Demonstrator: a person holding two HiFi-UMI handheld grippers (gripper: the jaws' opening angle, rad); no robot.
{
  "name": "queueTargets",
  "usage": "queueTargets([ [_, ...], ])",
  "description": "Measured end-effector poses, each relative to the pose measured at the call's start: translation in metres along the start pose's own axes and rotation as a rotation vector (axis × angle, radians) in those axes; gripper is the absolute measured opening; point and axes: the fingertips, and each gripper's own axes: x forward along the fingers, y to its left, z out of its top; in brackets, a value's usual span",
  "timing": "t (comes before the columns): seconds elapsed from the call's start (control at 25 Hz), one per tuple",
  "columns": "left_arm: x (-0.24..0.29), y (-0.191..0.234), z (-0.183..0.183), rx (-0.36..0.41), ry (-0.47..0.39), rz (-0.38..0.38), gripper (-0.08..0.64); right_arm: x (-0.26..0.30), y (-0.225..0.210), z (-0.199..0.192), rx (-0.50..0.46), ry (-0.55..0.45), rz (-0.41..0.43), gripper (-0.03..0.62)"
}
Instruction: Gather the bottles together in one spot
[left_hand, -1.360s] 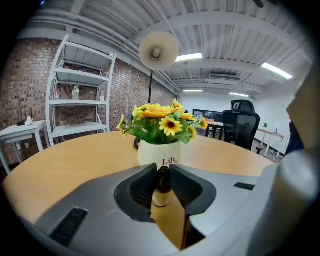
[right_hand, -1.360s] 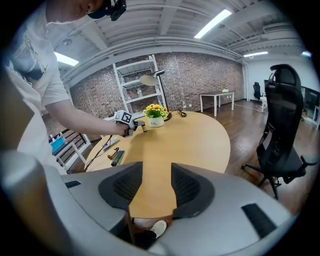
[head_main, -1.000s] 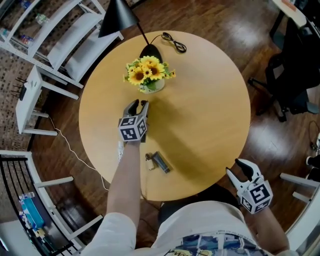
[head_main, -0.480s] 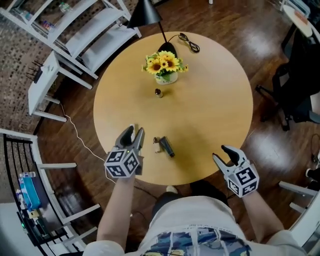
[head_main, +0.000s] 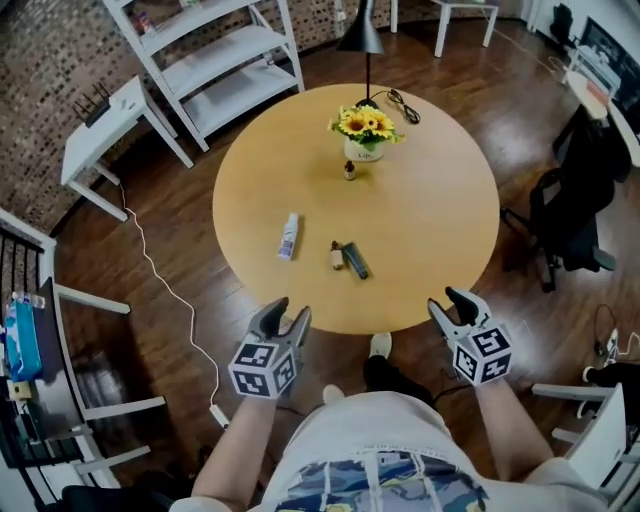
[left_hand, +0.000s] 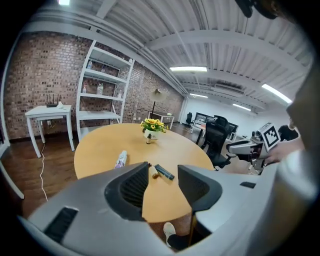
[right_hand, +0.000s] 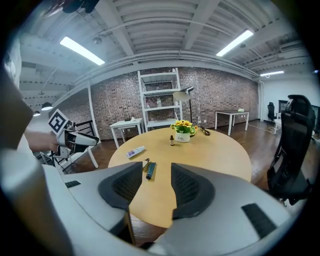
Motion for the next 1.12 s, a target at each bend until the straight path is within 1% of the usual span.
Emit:
queueTargets([
  [0.16, -0.059, -0.012, -0.050, -0.033, 0.038, -0.046, 0.181, -0.027, 0.056, -0.019, 0.000, 0.004, -0.008, 0.206],
  [0.32, -0.090, -0.018, -0.085, -0.027, 0.073, -0.055, 0.181, -0.044, 0.094, -0.046, 0.008, 0.037, -0.004, 0.206],
  [0.44, -0.107, -0.019, -0.096, -0.049, 0.073, -0.068, 0.182, -0.053, 0.112, -0.057, 0.011, 0.052, -0.007, 0.206],
  [0.64, -0.113, -0.016, -0.099, -0.063, 0.062, -0.083, 0.183, -0.054, 0.122, -0.059, 0.008, 0.055, -0.006, 0.207],
  [0.8, -0.091, -0.015, -0.099, -0.081, 0.094, -0.092, 0.183, -0.052, 0.116, -0.056, 0.002, 0.055, 0.008, 0.206],
  [0.88, -0.069, -0.016, -0.094, -0.071, 0.114, -0.094, 0.183, -0.048, 0.106, -0.055, 0.005, 0.053, 0.004, 0.206],
  [1.0, -0.025, -0.014, -0.085, -0.054, 0.159, -0.090, 0.183, -0.037, 0.086, -0.055, 0.013, 0.065, 0.002, 0.206],
  [1.12, 0.030, -0.012, -0.070, -0.044, 0.197, -0.078, 0.183, -0.024, 0.058, -0.052, 0.022, 0.079, 0.009, 0.207],
])
